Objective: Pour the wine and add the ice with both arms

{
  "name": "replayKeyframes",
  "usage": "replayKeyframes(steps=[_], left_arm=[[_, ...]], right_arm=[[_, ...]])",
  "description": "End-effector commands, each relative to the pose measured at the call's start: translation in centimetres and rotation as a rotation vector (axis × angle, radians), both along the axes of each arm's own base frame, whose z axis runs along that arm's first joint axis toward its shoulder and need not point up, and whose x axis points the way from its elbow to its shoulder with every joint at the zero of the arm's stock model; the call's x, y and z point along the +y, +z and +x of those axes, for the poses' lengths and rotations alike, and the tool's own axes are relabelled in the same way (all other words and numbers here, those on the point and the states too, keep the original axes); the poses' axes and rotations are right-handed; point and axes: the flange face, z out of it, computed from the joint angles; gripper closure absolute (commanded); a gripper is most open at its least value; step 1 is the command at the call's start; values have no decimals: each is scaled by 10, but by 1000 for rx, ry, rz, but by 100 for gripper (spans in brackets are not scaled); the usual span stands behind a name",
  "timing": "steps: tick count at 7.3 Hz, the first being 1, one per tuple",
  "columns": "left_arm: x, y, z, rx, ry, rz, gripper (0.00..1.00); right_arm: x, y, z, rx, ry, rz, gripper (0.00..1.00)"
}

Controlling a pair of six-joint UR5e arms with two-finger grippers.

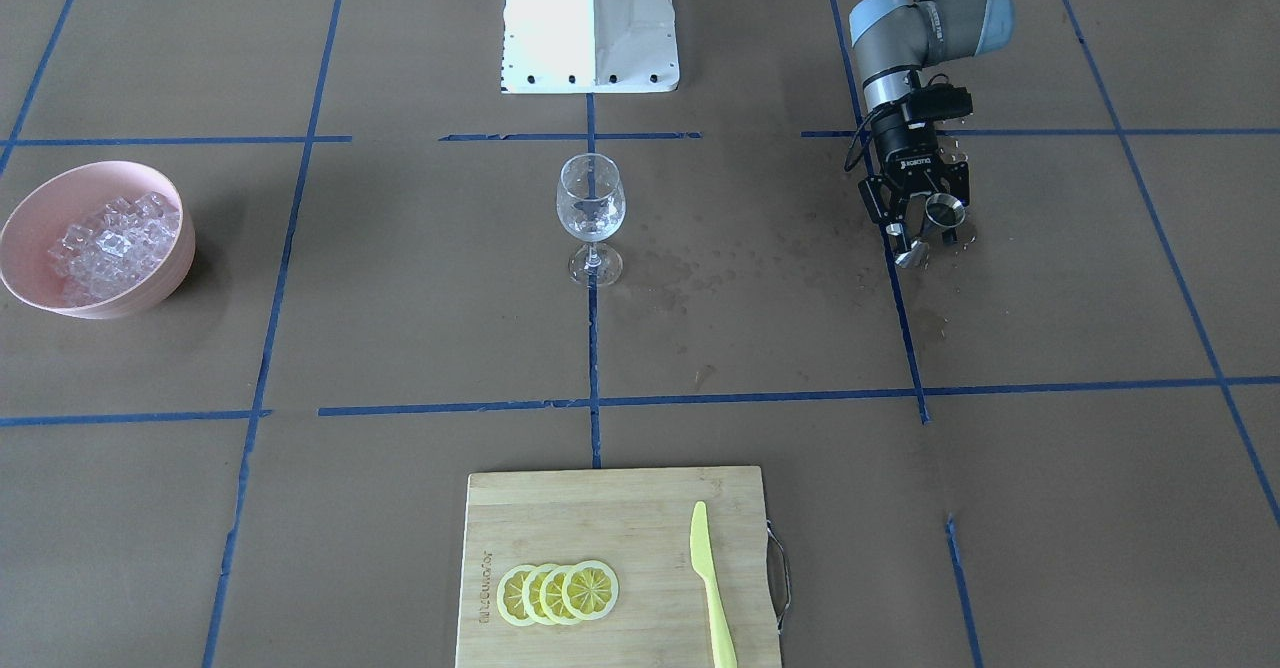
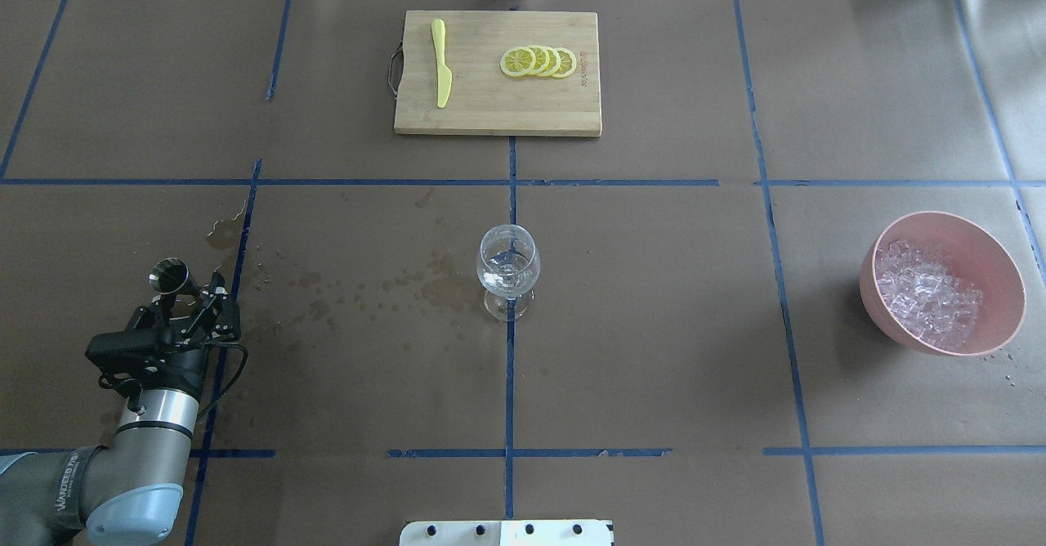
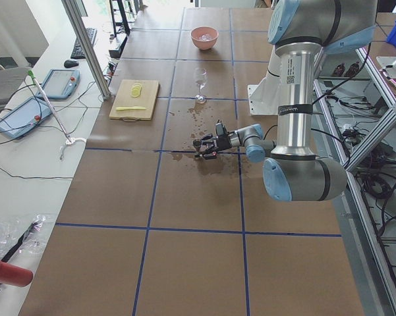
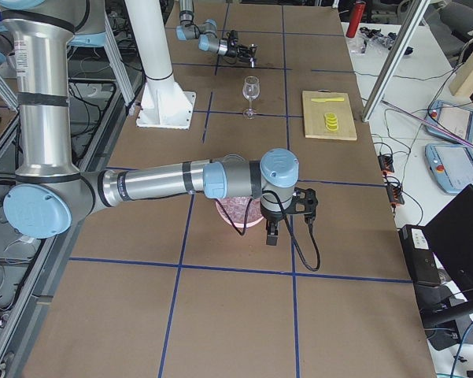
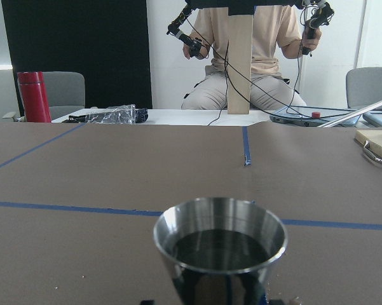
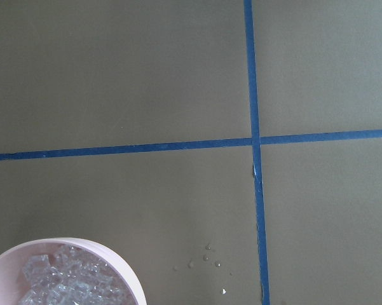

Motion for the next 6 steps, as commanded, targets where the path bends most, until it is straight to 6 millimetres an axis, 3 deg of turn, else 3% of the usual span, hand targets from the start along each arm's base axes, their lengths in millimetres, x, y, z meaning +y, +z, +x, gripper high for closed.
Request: replayKeyframes(steps=[1, 4, 6], left_arm=[[0, -3, 4, 7, 0, 1, 48], [-2, 2, 2, -2, -5, 0, 73], [-6, -9, -1, 20, -12, 2, 100]], right_arm=[[0, 0, 0, 0, 1, 0, 0], [0, -1, -1, -17, -1, -1, 0], [0, -1, -1, -17, -1, -1, 0]])
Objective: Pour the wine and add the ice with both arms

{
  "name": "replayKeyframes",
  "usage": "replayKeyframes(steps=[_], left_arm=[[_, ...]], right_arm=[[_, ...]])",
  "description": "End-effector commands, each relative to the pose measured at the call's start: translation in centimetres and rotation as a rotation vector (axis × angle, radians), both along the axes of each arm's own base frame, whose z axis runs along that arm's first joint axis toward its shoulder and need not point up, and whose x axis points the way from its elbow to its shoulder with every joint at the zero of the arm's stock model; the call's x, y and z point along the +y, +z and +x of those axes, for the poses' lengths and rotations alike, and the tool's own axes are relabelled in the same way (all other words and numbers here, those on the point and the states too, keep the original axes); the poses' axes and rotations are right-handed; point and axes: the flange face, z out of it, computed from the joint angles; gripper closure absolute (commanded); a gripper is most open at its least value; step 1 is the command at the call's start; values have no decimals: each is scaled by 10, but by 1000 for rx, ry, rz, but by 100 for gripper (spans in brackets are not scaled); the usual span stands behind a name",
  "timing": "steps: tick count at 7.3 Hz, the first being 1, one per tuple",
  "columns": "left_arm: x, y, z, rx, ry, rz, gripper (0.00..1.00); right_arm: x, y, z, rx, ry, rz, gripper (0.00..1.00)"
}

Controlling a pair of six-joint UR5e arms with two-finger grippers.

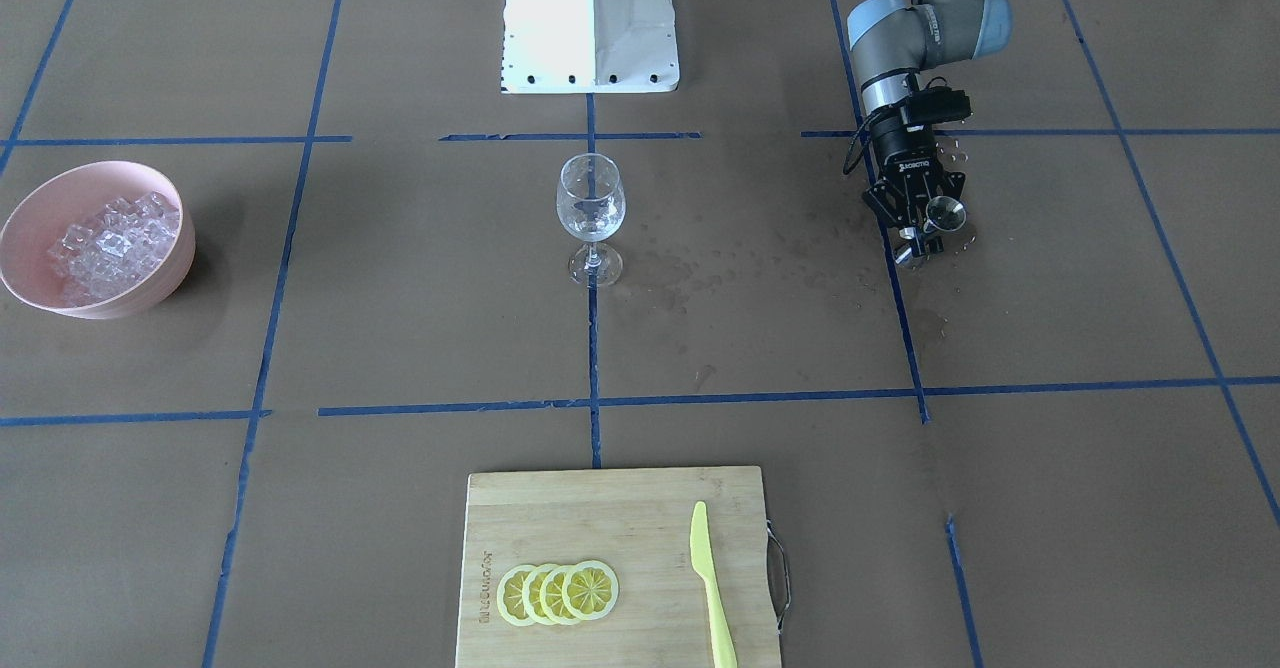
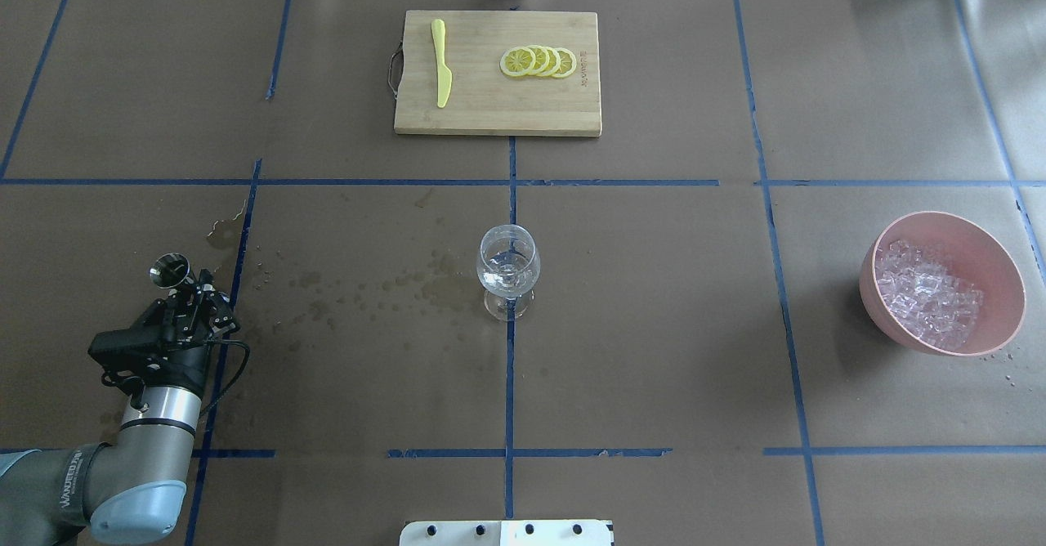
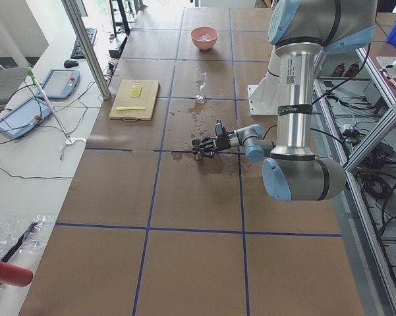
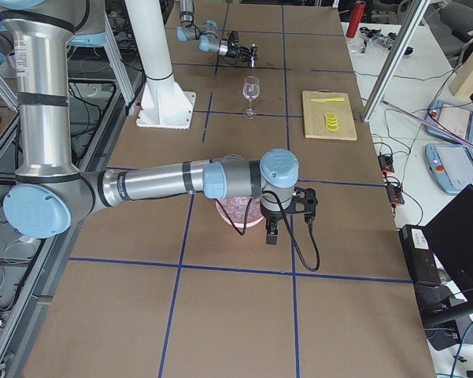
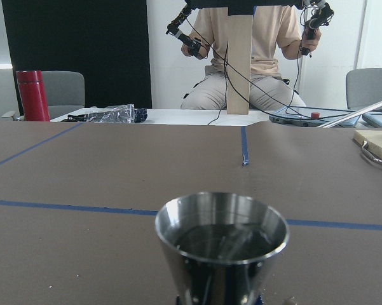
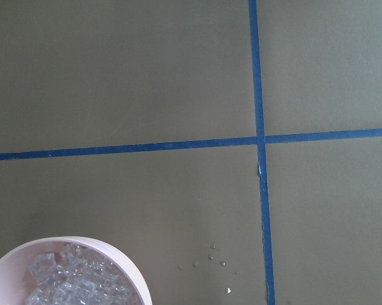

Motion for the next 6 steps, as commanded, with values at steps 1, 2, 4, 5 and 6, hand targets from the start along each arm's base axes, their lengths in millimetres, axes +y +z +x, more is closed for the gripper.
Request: replayKeyframes(steps=[1, 2, 4, 5, 6], left_arm=[[-3, -20, -6, 42, -8, 5, 100], [-5, -30, -10, 60, -13, 8, 100], [-12, -63, -22, 90, -13, 18, 100], [-19, -75, -27, 63, -11, 29, 100], [-29, -90, -24, 71, -23, 38, 100]], right_arm=[[0, 0, 0, -2, 0, -1, 0], [0, 0, 0, -3, 0, -1, 0], [0, -1, 0, -4, 0, 2, 0], [0, -2, 0, -3, -1, 5, 0], [0, -7, 0, -4, -1, 17, 0]])
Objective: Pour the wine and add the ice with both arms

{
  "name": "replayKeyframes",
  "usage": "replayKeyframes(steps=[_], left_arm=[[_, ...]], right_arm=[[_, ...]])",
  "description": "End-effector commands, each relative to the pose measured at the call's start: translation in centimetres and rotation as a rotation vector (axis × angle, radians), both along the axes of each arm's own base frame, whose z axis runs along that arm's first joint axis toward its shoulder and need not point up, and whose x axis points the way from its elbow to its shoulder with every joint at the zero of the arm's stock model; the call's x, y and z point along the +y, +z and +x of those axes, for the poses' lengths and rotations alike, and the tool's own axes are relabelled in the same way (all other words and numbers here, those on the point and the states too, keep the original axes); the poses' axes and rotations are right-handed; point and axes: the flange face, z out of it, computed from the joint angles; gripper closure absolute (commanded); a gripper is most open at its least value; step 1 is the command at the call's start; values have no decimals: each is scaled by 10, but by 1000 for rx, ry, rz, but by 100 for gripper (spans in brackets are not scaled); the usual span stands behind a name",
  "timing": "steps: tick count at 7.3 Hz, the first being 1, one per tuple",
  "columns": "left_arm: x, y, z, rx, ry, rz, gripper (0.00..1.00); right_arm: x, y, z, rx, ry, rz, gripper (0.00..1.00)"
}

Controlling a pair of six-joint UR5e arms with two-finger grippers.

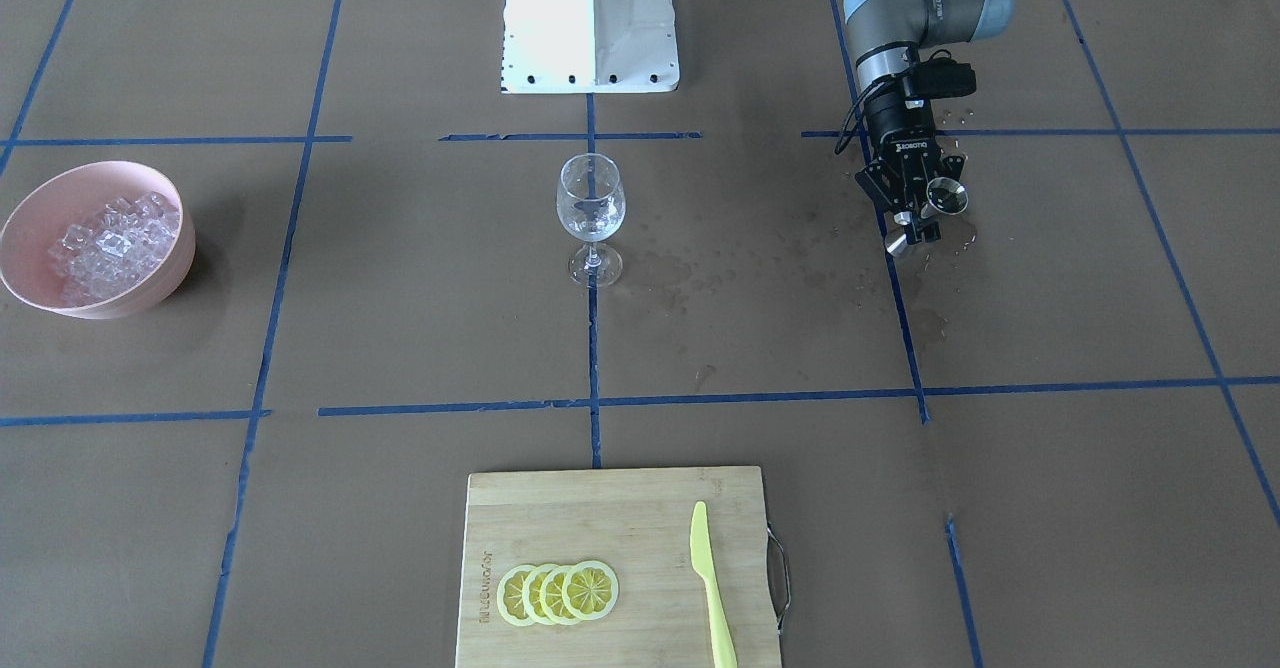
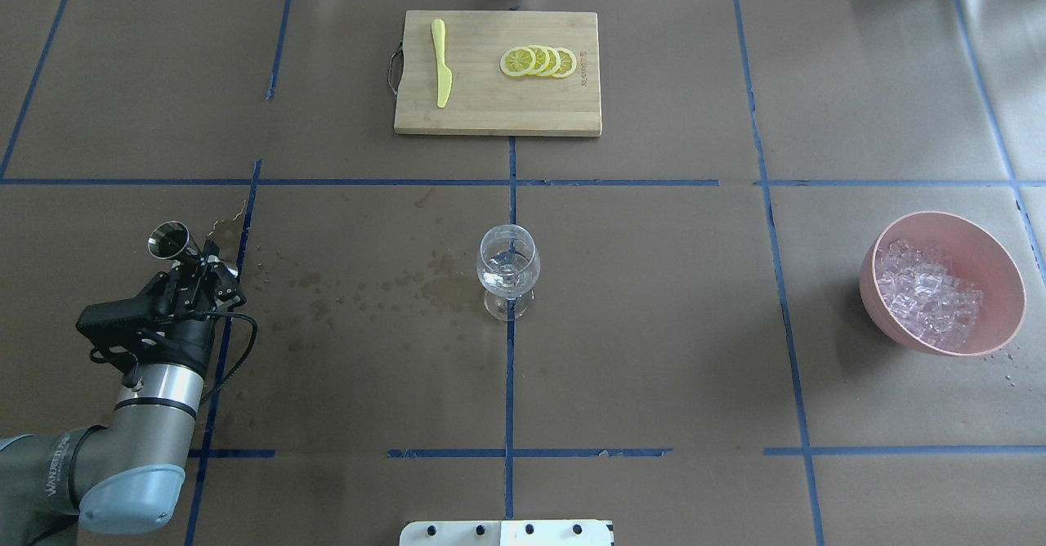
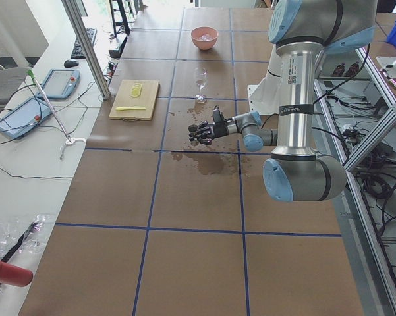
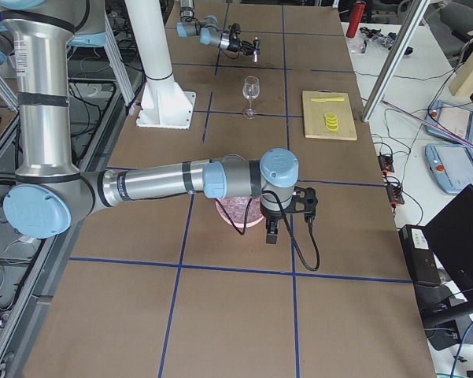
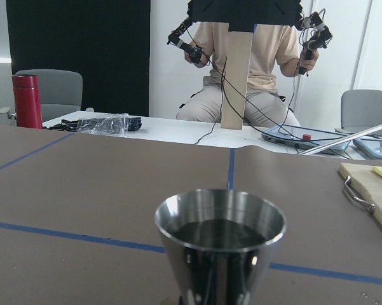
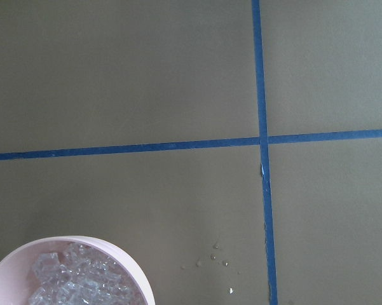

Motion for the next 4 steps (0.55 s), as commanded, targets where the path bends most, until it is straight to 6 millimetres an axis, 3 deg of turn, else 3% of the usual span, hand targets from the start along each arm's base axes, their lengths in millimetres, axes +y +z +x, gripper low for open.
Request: replayKeyframes(steps=[1, 3, 4], left_arm=[[-23, -37, 3, -19, -5, 17, 100], [-40, -68, 7, -69, 12, 37, 100], [-49, -96, 15, -26, 43, 35, 100]], right_arm=[[0, -8, 0, 0, 2, 16, 0], [-4, -21, -1, -2, 24, 15, 0], [-10, -33, -2, -9, 55, 0, 0]])
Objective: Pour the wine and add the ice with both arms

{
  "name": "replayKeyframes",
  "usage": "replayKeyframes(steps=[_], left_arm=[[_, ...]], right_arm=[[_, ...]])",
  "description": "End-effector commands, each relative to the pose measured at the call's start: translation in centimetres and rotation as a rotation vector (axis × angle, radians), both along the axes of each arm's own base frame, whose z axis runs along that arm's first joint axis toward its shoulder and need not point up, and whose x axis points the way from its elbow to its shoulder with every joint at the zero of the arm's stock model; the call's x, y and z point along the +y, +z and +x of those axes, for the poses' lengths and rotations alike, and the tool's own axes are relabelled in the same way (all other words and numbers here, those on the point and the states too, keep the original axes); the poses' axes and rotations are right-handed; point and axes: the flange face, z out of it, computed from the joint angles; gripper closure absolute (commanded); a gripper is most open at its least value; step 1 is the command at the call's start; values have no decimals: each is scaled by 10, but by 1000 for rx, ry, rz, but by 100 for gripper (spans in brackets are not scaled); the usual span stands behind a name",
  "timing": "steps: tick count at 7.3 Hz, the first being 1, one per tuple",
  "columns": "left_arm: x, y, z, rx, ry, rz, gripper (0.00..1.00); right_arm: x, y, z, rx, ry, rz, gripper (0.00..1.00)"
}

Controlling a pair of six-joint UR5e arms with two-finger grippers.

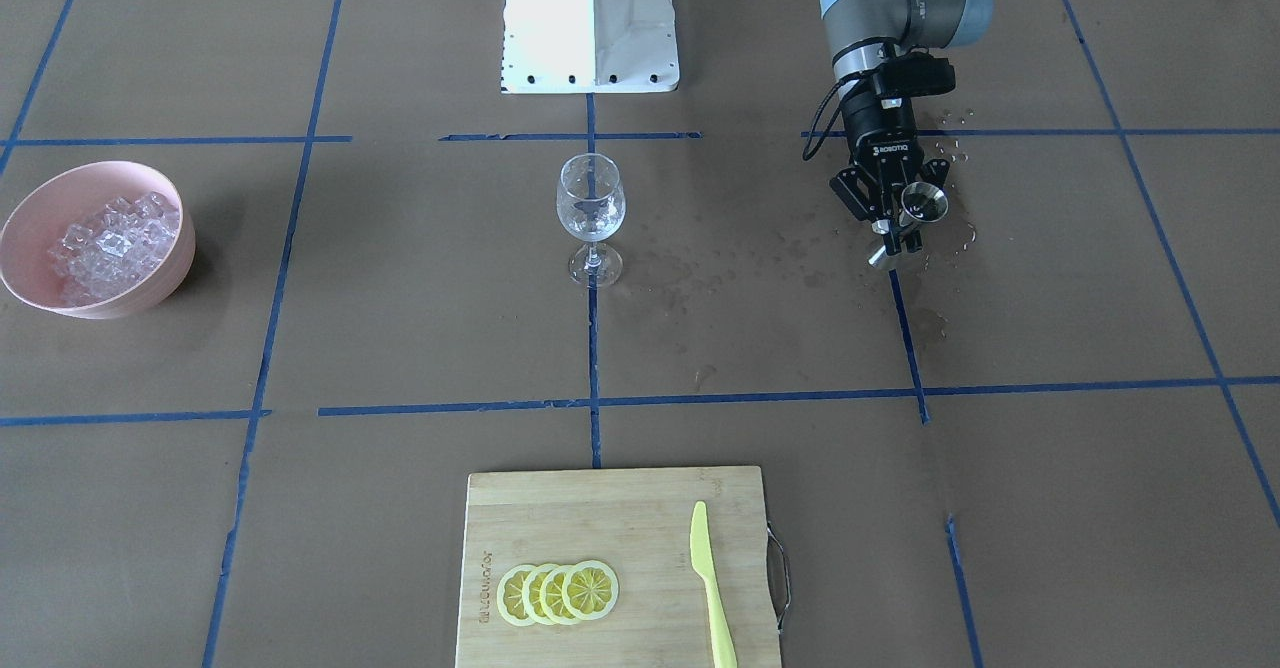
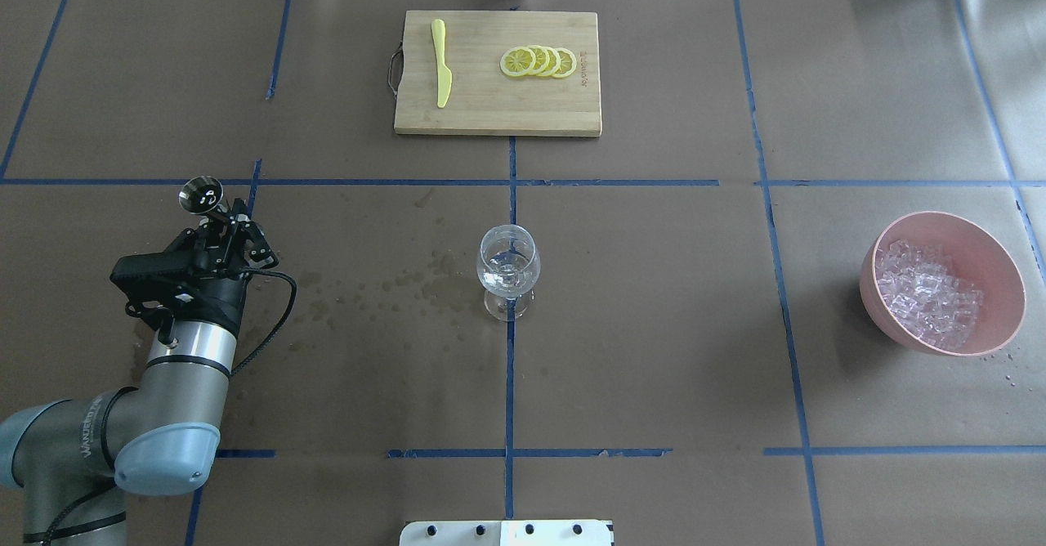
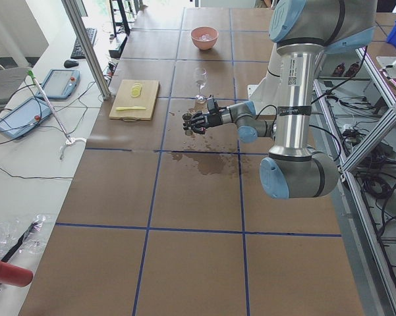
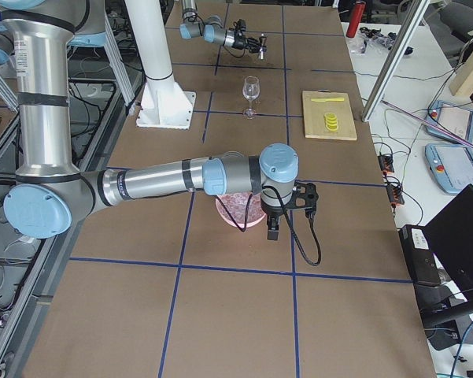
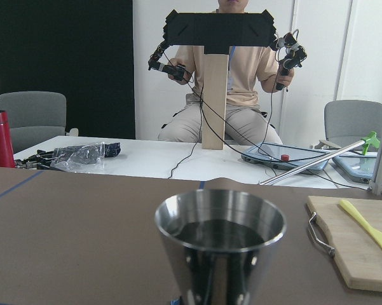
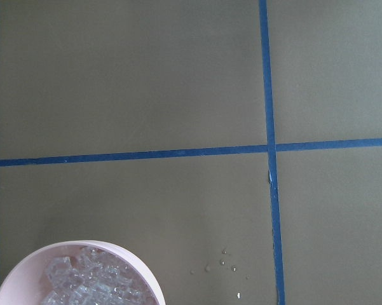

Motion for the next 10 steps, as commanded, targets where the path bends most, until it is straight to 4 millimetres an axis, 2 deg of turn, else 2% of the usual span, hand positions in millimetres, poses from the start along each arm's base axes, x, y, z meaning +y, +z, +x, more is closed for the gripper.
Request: replayKeyframes(steps=[1, 2, 3, 4, 5, 6, 7, 9, 10], left_arm=[[-17, -52, 8, -12, 54, 30, 100], [-17, -60, 2, -38, 73, 57, 100], [-15, -65, 1, -26, 118, 75, 100], [-13, -72, -2, -18, 148, 100, 100], [-11, -91, 1, -9, 198, 118, 100], [-10, -118, 11, -5, 245, 142, 100], [-10, -134, 12, -24, 288, 165, 100], [-15, -153, 3, -43, 319, 195, 100], [-15, -166, 2, -73, 324, 219, 100]], right_arm=[[-18, -37, -13, -19, 41, -9, 0], [-26, -72, -43, -29, 29, 0, 0], [-25, -81, -57, -39, 78, -64, 0], [-20, -100, -72, -43, 69, -51, 0], [-17, -109, -80, -52, 94, -82, 0], [-10, -125, -91, -50, 111, -86, 0], [-3, -136, -109, -16, 119, -79, 0], [6, -146, -136, 8, 134, -64, 0], [20, -136, -151, -22, 174, -38, 0]])
